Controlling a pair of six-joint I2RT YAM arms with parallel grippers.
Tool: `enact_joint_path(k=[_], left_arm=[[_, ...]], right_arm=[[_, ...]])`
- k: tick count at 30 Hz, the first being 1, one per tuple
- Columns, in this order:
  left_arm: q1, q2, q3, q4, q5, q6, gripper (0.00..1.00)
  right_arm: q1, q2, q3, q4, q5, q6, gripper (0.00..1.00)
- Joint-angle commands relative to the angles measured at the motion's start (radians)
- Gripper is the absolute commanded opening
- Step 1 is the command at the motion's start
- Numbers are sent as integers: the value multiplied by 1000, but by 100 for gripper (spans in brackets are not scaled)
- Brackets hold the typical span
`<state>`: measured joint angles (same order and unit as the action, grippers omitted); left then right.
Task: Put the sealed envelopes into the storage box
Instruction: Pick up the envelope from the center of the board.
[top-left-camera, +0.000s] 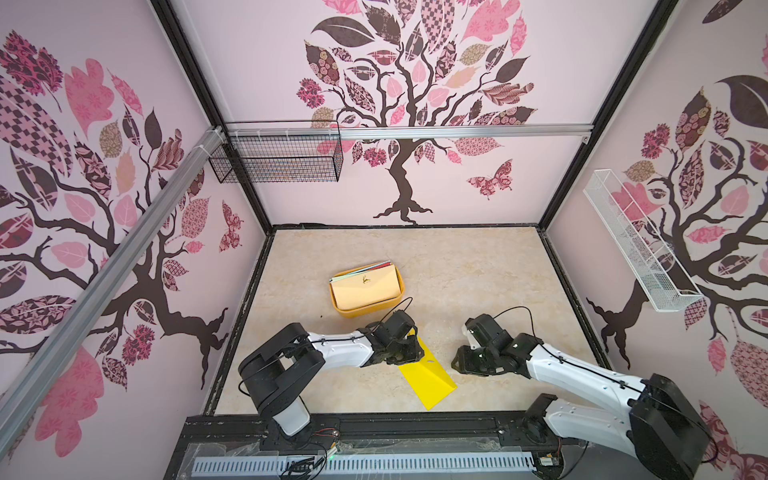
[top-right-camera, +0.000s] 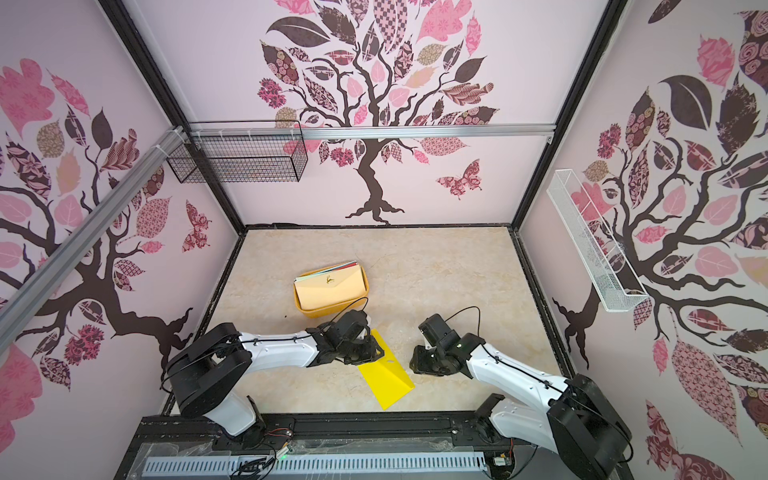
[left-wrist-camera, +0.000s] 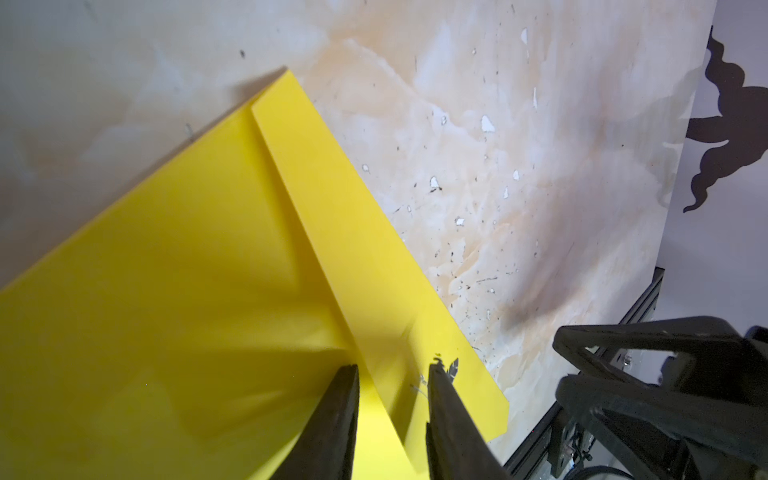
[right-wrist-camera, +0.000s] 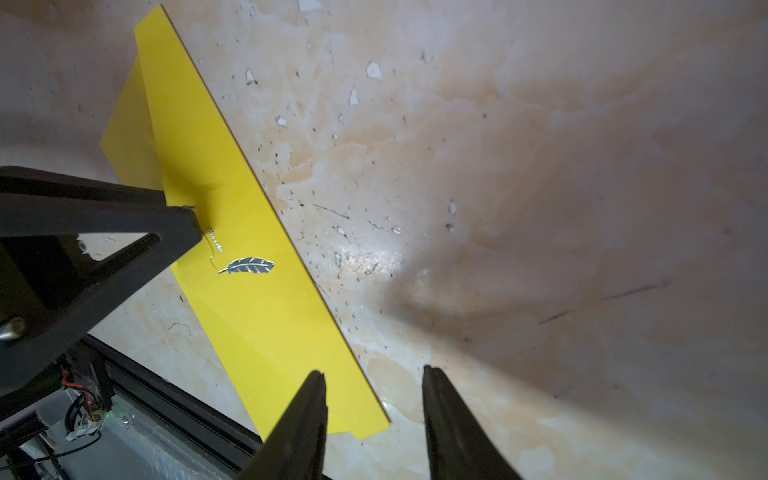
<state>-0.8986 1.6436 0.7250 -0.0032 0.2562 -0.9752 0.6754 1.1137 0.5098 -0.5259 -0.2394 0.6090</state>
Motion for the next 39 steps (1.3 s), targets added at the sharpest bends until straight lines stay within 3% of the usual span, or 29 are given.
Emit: enact_joint_path(k=[1,11,23,32,39], left_arm=[[-3,13,10,48,8,-10,27],[-4,17,18,70,20,6,0],[-2,-177,22,-36,99,240,0],[16,-388,-21,-57,195,369,0],[43,-489,-63,-31,252,389,0]], right_arm=[[-5,11,3,16,-7,-8,43],[-4,-8,2,11,-6,-11,42],[-7,-213,42,10,-37,-133,47],[-8,-359,1,202,-252,-175,48],[-8,-448,-63,330,-337,-165,48]])
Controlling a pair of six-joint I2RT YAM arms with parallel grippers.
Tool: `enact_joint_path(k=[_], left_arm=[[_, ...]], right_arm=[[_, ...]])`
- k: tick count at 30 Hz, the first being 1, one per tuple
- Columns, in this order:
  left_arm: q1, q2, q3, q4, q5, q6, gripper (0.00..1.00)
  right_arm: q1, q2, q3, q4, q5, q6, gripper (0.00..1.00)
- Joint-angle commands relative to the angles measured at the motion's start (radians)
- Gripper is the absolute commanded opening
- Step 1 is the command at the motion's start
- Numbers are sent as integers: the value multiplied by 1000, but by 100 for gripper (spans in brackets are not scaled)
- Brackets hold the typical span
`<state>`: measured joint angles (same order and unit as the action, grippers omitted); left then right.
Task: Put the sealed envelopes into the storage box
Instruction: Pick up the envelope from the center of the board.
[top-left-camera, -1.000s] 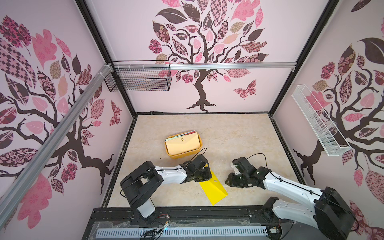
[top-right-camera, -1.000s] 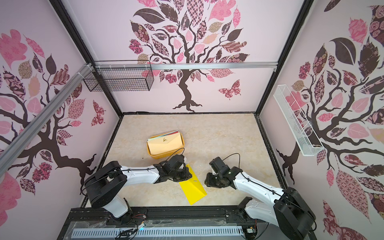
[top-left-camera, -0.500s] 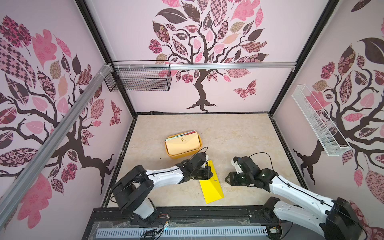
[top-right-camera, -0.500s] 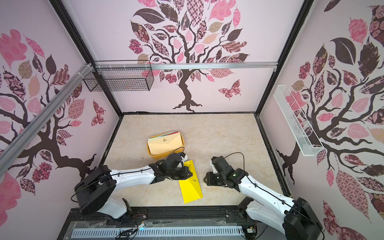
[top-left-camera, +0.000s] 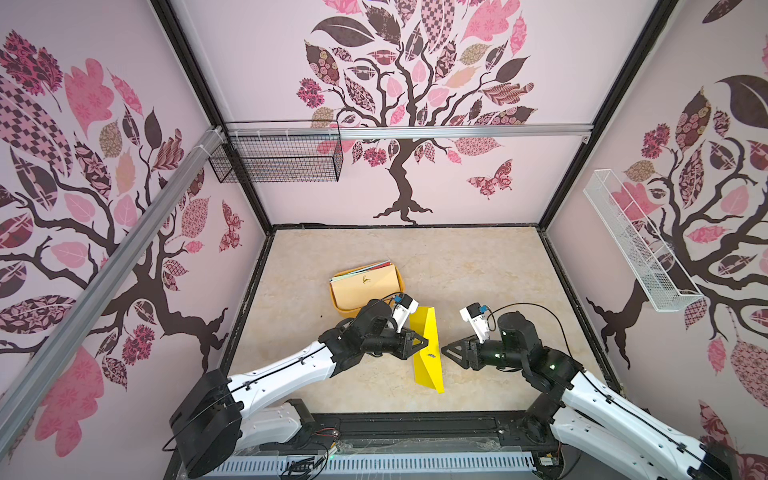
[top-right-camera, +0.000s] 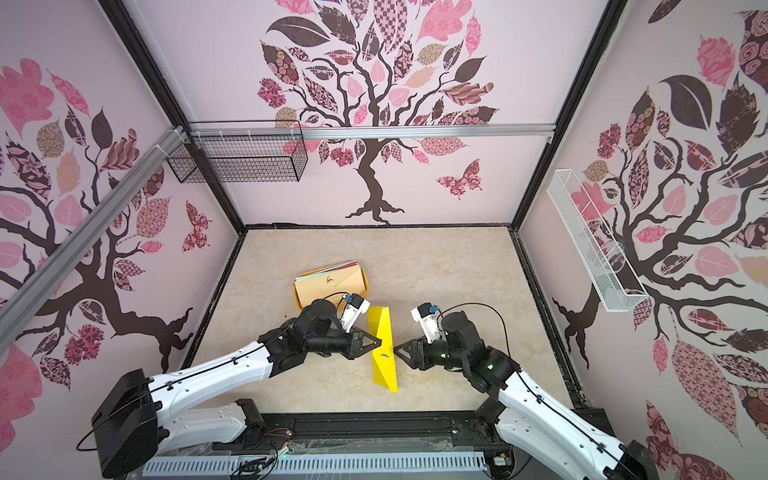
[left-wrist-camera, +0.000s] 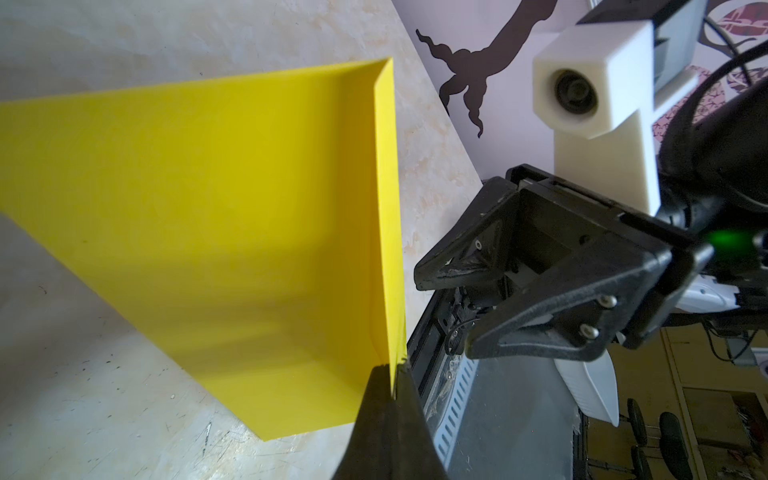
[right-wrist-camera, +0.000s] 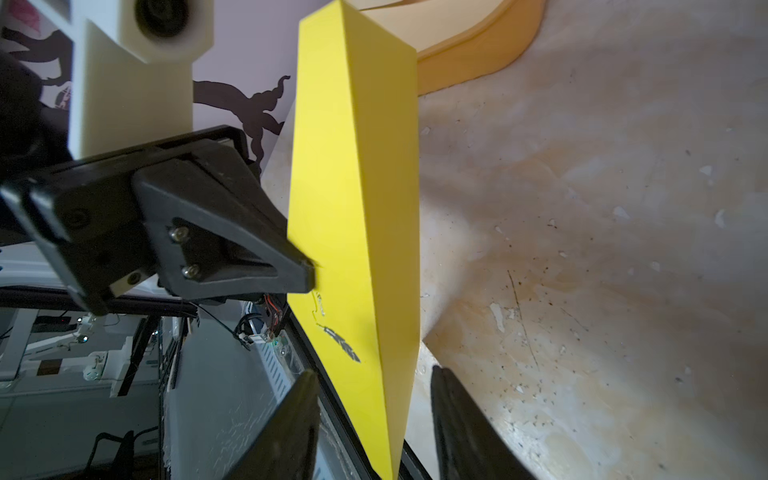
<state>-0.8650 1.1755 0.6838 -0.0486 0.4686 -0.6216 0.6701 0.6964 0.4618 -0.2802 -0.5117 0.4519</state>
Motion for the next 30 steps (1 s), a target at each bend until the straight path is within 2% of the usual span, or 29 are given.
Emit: enact_joint_path(k=[1,13,19,30], left_arm=[[13,-27,-27,21,46,34,0],[27,-11,-59,146,140,9,0],[27,7,-53,153,145,6,0],[35,28,-44,176,161,-3,0]], right_arm=[[-2,-40,-23,101,-72,-3,47],[-2,24,-59,186,-79,-15,48],[-1,76,-70,234,-98,-3,45],[-1,80,-100,279,-118,11,34]])
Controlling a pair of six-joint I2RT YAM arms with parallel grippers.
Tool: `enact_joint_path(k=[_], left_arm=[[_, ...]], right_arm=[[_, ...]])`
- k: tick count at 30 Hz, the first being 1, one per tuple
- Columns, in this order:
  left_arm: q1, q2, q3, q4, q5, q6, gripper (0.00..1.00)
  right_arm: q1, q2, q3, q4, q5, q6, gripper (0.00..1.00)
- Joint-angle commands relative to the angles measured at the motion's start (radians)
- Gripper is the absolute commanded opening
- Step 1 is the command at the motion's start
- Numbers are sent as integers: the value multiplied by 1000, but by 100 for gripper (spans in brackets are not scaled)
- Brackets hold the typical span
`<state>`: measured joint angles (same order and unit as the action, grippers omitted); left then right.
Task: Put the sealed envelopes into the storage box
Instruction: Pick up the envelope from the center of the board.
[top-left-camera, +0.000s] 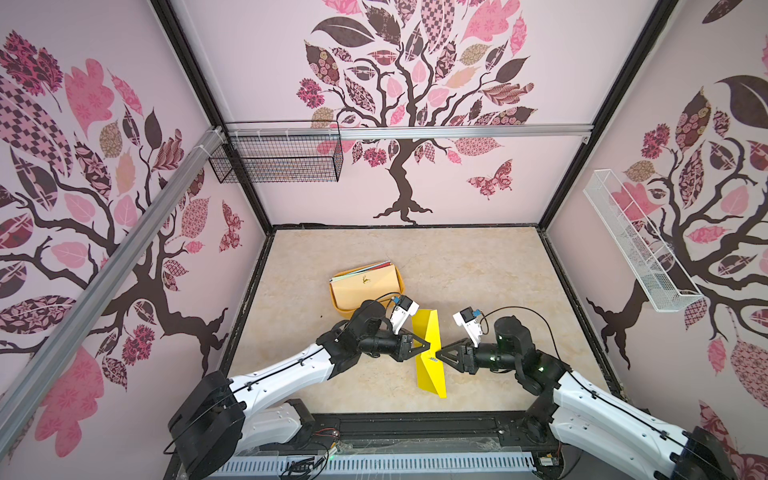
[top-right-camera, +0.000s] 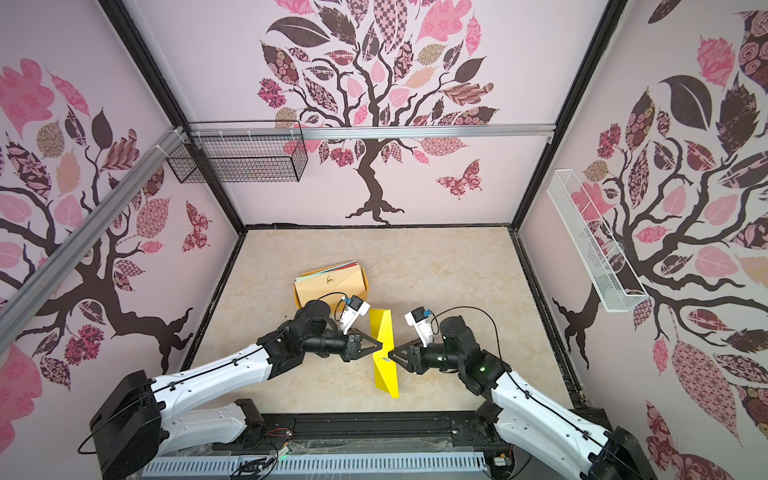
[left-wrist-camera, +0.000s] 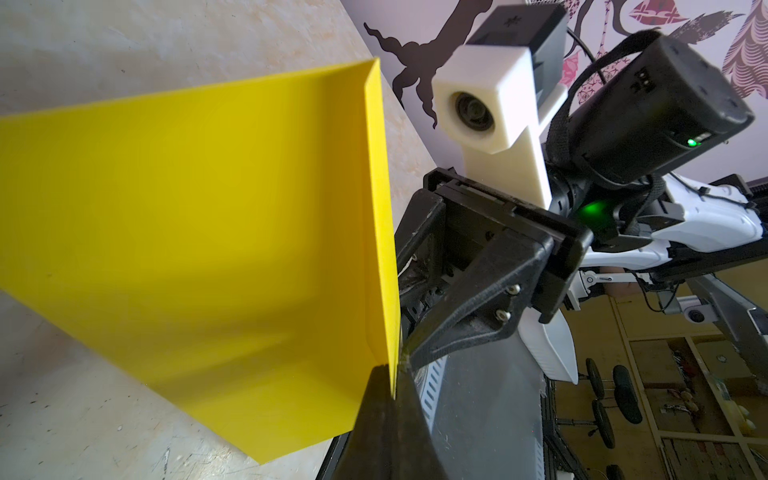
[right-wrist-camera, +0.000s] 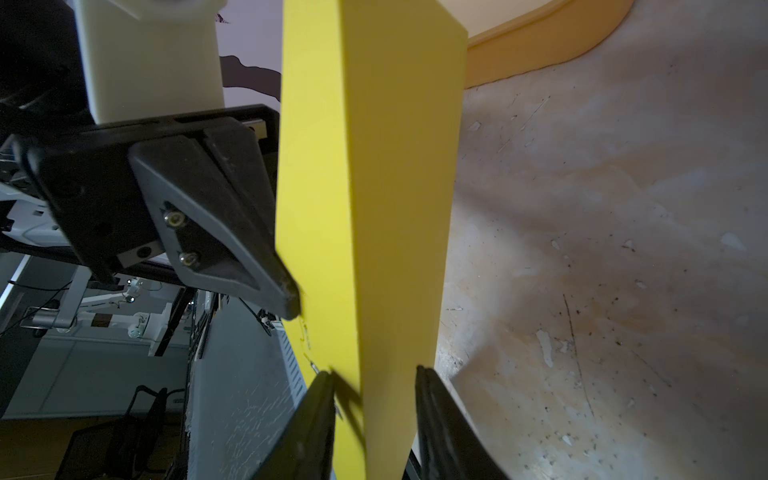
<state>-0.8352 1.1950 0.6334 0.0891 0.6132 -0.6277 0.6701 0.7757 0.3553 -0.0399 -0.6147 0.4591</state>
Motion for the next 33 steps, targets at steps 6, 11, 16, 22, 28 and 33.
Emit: enact_joint_path(k=[6,11,16,22,28,33], left_arm=[[6,24,5,48,25,-4,0],[5,28,3,47,21,-8,0],[7,29,3,32,8,-3,6],[24,-21,6,-59,-66,18,54],[94,-156,40,-371,-295,32,63],[287,-277,40,-658,-447,48,64]], right_arm=[[-1,-2,5,65,-26,17,24],[0,-3,14,75,-36,22,12],[0,-9,23,53,-24,19,0],[0,-42,38,-26,53,-5,0],[-1,-40,102,-155,150,-97,0],[0,55,249,-268,238,-225,0]])
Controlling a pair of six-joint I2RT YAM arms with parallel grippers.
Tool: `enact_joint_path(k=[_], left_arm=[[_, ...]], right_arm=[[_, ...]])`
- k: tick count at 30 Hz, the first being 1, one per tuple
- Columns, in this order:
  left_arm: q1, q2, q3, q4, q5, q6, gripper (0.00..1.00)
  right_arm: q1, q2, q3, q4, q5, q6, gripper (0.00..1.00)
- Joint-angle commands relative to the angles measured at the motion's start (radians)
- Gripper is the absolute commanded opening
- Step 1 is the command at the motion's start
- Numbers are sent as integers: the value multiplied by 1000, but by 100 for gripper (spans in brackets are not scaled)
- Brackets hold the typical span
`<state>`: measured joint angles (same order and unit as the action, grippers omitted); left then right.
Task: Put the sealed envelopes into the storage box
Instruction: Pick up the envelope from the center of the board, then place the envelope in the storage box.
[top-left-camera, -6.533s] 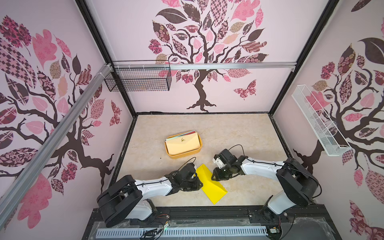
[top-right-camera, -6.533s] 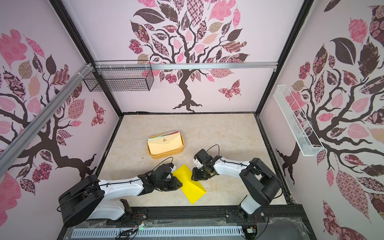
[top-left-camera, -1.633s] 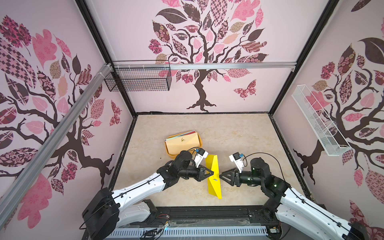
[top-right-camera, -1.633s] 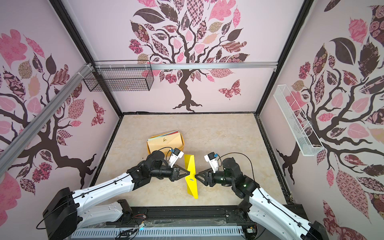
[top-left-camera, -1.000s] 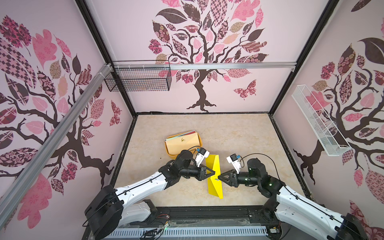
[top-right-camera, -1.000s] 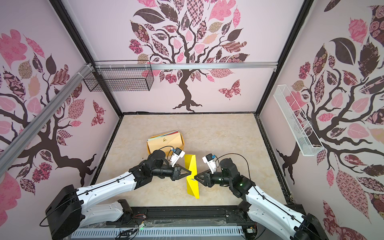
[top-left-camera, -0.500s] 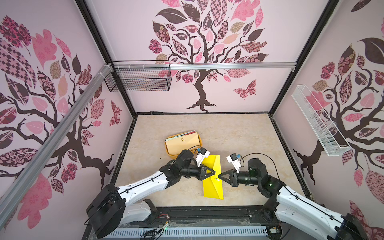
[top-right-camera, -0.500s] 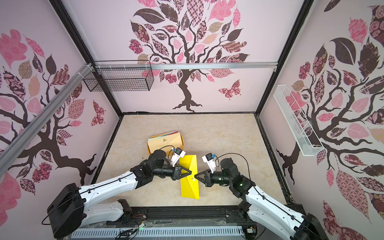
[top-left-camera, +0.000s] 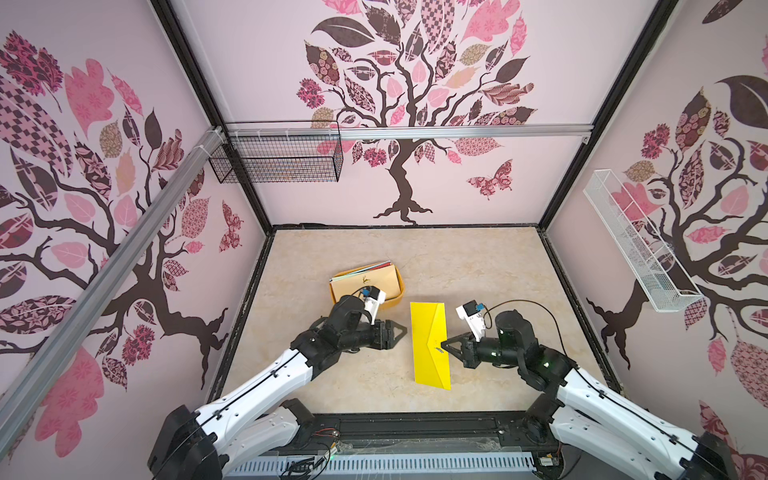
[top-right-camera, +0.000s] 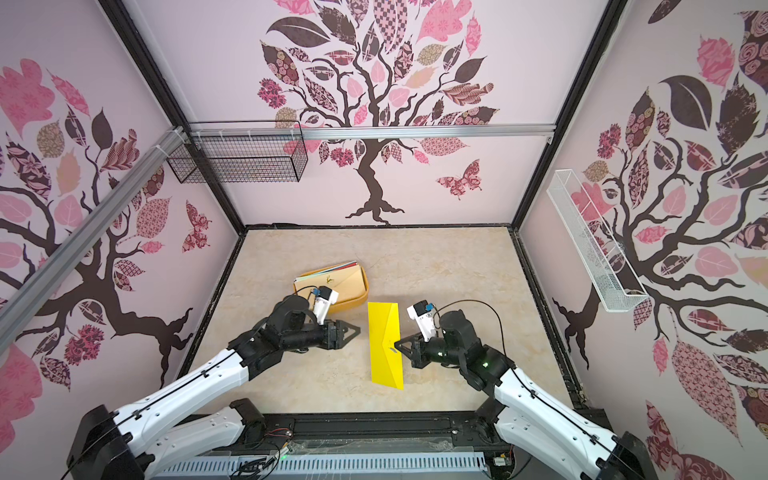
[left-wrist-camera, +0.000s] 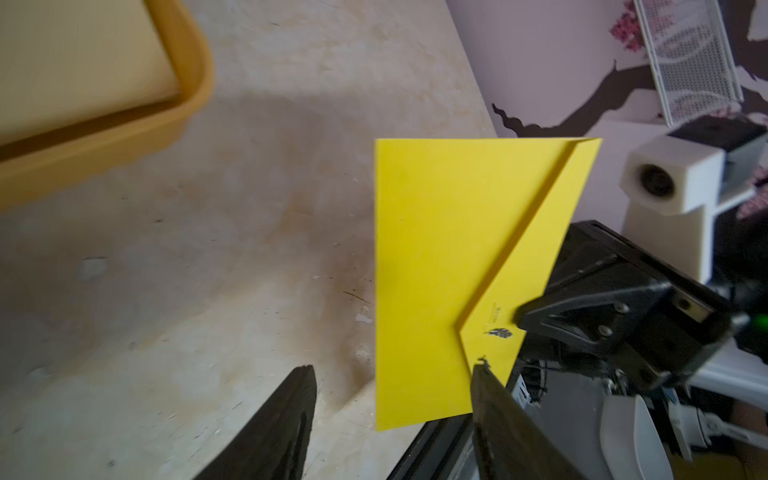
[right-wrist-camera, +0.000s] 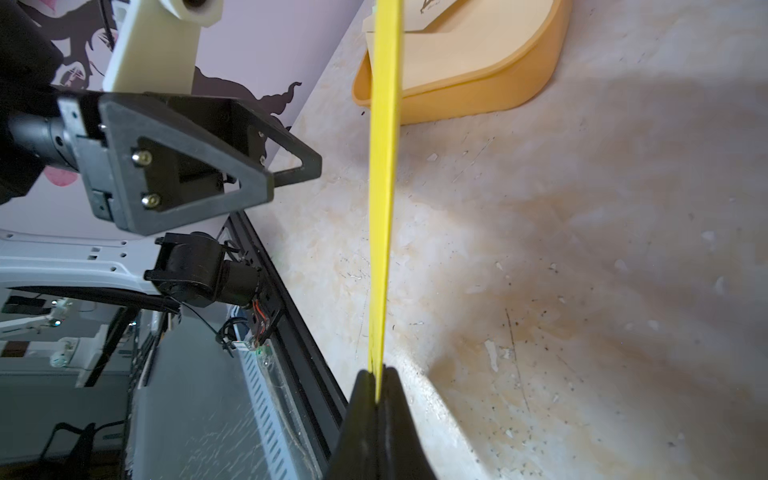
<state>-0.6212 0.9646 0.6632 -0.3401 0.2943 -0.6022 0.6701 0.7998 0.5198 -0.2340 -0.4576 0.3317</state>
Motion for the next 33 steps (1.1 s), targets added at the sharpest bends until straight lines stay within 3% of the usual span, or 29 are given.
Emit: enact_joint_path(k=[1,3,13,26,33], left_arm=[[117,-75,5,-260,-134,19,66],[147,-128,13,-283,-164,6,71],[159,-165,212,-492,-293,137,71],[158,-281,231,-555,-431,190,72],[159,-379,189,-523,-507,190,77]], right_arm=[[1,61,116,-85,92,-130,0],[1,121,191,-124,118,-188,0],[0,501,680,-366,198,-503,0],[0,864,1220,-599,220,-927,0],[1,1056,1512,-768,154,-1199,0]])
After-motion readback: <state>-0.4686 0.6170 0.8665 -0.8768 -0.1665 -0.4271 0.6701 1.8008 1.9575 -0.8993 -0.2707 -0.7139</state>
